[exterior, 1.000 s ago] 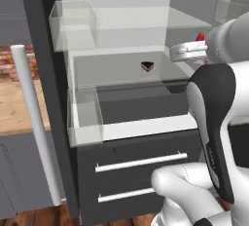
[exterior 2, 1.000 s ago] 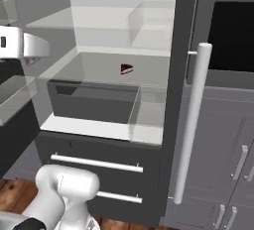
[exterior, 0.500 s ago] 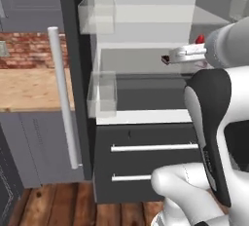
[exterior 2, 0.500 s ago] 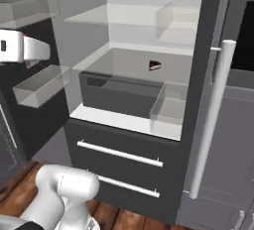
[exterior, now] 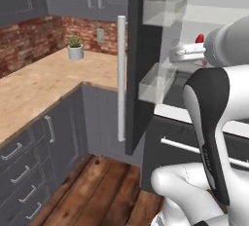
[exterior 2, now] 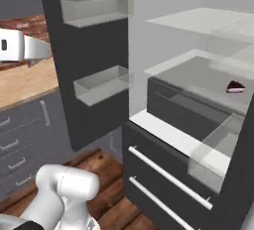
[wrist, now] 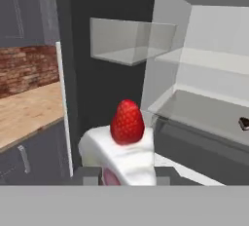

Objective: Take the cakes from the fridge and place them on the empty tray on the dining counter.

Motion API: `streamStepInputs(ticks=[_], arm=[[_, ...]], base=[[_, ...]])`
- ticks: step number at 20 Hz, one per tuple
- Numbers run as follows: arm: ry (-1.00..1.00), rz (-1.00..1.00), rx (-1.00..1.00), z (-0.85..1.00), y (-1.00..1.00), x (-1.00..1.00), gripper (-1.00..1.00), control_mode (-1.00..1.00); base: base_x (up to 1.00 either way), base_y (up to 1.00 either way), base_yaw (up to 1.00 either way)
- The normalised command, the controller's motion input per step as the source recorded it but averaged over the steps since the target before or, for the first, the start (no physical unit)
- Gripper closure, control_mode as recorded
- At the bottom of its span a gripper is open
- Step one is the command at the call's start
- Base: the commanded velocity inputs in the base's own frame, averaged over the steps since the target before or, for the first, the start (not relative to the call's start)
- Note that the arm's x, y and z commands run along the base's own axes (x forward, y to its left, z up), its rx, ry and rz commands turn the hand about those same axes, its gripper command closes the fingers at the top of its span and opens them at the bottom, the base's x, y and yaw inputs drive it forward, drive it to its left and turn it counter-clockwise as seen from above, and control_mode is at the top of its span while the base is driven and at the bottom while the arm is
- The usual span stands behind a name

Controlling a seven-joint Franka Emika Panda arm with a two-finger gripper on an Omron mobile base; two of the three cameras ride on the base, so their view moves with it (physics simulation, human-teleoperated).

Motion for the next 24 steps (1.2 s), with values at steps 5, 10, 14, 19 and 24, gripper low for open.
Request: streamStepInputs(ticks=[5, 10, 14, 19, 24], arm=[[0.00, 0.00, 0.00, 0.00, 0.00, 0.00, 1.00, 1.00], [0.00, 0.00, 0.00, 0.00, 0.00, 0.00, 1.00, 1.00], [0.00, 0.00, 0.00, 0.00, 0.00, 0.00, 1.00, 1.00], [0.00, 0.00, 0.00, 0.00, 0.00, 0.00, 1.00, 1.00], [0.00, 0.00, 0.00, 0.00, 0.00, 0.00, 1.00, 1.00]], base=[[0.00, 0.01, 0.73], [0.04, 0.00, 0.74], [0.13, 0.00, 0.76], [0.17, 0.00, 0.76], [0.11, 0.01, 0.75]])
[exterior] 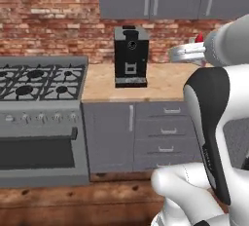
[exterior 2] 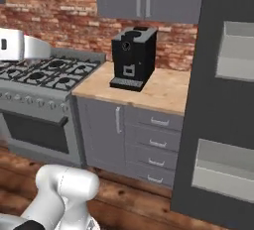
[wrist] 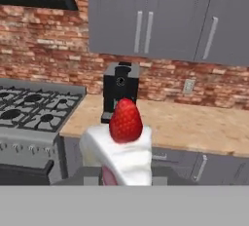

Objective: Take the cakes from the fridge and place them on the empty tray on the dining counter.

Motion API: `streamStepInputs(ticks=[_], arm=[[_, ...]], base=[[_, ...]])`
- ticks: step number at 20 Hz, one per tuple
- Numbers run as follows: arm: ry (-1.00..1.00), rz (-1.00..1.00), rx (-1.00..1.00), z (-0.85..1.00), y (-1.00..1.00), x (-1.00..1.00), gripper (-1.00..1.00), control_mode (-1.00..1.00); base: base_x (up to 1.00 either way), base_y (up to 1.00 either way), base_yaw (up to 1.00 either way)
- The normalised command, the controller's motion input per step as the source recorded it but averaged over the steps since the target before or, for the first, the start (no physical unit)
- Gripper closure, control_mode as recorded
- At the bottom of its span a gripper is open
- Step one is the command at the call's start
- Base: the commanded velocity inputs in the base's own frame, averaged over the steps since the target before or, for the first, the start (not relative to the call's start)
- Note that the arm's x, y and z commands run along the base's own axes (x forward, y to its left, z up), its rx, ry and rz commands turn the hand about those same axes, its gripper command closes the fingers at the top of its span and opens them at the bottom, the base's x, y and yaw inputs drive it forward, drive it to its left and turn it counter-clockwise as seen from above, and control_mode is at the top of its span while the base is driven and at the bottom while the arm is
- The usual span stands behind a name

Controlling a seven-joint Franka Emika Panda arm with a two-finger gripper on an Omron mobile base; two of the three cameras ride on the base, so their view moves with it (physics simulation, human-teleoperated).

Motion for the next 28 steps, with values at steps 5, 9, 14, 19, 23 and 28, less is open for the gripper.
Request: streamStepInputs(ticks=[5, 9, 14, 19, 23, 28], arm=[[0.00, 0.00, 0.00, 0.00, 0.00, 0.00, 1.00, 1.00], [0.00, 0.00, 0.00, 0.00, 0.00, 0.00, 1.00, 1.00], [0.00, 0.00, 0.00, 0.00, 0.00, 0.00, 1.00, 1.00], [0.00, 0.00, 0.00, 0.00, 0.00, 0.00, 1.00, 1.00], [0.00, 0.00, 0.00, 0.00, 0.00, 0.00, 1.00, 1.00], [0.00, 0.00, 0.00, 0.00, 0.00, 0.00, 1.00, 1.00]], base=[[0.08, 0.05, 0.76], [0.13, 0.05, 0.75], [0.28, 0.03, 0.73], [0.31, 0.00, 0.71], [0.34, 0.00, 0.66], [0.32, -0.04, 0.56]])
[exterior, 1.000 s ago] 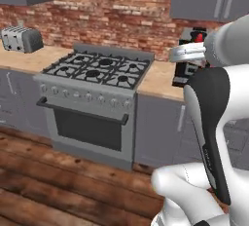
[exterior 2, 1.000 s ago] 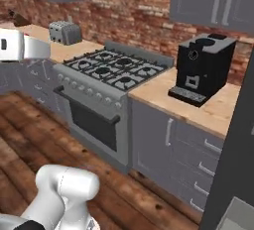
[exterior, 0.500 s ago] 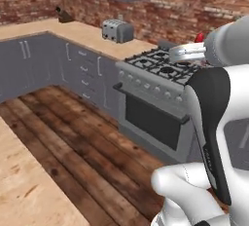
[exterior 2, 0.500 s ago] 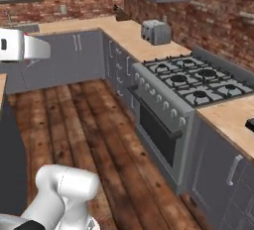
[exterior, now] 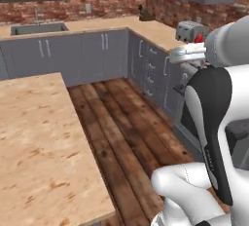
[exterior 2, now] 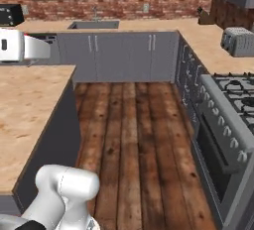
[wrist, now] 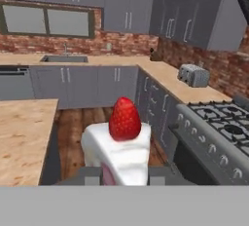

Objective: Take the cakes from the fridge and place them on the empty tray on the dining counter.

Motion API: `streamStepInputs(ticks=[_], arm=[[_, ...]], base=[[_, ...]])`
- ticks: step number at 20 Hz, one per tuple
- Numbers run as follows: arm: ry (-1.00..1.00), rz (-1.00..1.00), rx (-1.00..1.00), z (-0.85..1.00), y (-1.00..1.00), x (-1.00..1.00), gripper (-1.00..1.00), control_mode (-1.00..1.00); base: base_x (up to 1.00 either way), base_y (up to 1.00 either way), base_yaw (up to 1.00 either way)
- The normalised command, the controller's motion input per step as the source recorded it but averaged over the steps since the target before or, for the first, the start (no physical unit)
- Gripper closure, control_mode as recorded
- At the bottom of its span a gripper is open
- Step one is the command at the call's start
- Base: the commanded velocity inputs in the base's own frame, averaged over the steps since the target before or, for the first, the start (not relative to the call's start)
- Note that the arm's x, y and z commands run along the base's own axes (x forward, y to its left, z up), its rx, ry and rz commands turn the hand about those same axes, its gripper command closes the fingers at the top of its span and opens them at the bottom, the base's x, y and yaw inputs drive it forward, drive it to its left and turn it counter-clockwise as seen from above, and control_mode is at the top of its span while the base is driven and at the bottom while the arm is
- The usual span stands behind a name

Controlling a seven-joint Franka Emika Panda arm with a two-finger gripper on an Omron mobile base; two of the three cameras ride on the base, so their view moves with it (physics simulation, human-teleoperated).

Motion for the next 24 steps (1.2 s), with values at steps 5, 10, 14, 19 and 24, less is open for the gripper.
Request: streamStepInputs(ticks=[5, 10, 14, 19, 24], arm=[[0.00, 0.00, 0.00, 0.00, 0.00, 0.00, 1.00, 1.00], [0.00, 0.00, 0.00, 0.00, 0.00, 0.00, 1.00, 1.00], [0.00, 0.00, 0.00, 0.00, 0.00, 0.00, 1.00, 1.00], [0.00, 0.00, 0.00, 0.00, 0.00, 0.00, 1.00, 1.00], [0.00, 0.00, 0.00, 0.00, 0.00, 0.00, 1.00, 1.00]], base=[[0.07, -0.72, 0.36], [0.05, -0.95, 0.29], [0.71, -0.51, 0.23], [1.00, -0.07, 0.20], [1.00, -0.03, 0.22]])
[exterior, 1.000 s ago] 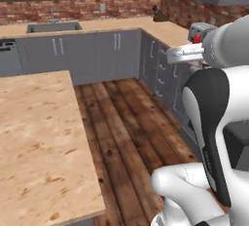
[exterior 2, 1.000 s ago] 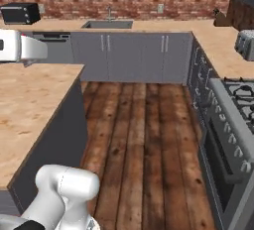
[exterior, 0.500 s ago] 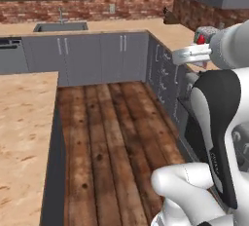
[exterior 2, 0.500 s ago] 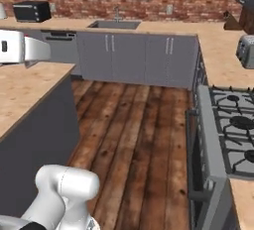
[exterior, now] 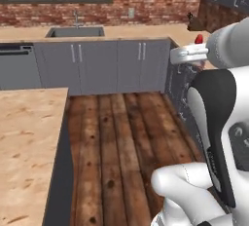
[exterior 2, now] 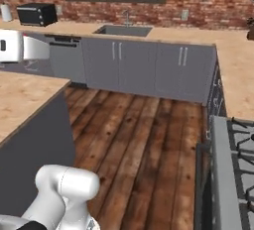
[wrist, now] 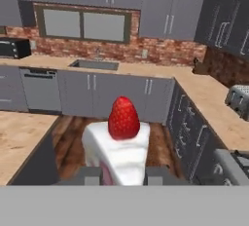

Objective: Take the cakes from the fridge and place them on the empty tray on the dining counter.

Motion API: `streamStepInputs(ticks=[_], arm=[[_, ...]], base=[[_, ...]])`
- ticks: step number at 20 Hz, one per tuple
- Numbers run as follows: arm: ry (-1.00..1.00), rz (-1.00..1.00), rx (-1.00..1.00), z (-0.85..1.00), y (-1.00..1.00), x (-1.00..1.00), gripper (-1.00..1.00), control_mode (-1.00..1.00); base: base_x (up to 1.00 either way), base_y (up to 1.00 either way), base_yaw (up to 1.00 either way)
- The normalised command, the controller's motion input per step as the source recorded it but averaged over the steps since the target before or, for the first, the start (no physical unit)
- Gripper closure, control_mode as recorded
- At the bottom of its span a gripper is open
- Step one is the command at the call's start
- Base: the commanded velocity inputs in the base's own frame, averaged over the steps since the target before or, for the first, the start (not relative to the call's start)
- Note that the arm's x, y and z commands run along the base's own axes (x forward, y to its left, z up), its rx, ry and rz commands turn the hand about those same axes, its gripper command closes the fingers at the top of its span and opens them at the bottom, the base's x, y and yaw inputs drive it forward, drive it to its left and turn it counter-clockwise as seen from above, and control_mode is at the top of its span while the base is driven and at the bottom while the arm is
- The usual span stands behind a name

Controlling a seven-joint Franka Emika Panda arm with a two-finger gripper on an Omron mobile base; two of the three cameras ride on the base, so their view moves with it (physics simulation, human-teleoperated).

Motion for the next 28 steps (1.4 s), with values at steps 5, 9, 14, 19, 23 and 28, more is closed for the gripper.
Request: streamStepInputs(ticks=[5, 9, 14, 19, 23, 28], arm=[[0.00, 0.00, 0.00, 0.00, 0.00, 0.00, 1.00, 1.00], [0.00, 0.00, 0.00, 0.00, 0.00, 0.00, 1.00, 1.00], [0.00, 0.00, 0.00, 0.00, 0.00, 0.00, 1.00, 1.00], [0.00, 0.00, 0.00, 0.00, 0.00, 0.00, 1.00, 1.00], [0.00, 0.00, 0.00, 0.00, 0.00, 0.00, 1.00, 1.00], [0.00, 0.00, 0.00, 0.00, 0.00, 0.00, 1.00, 1.00]], base=[[1.00, -0.06, 0.29], [1.00, -0.20, 0.37], [1.00, -0.29, 0.50], [1.00, -0.23, 0.59], [0.99, -0.28, 0.59], [0.92, -0.34, 0.58]])
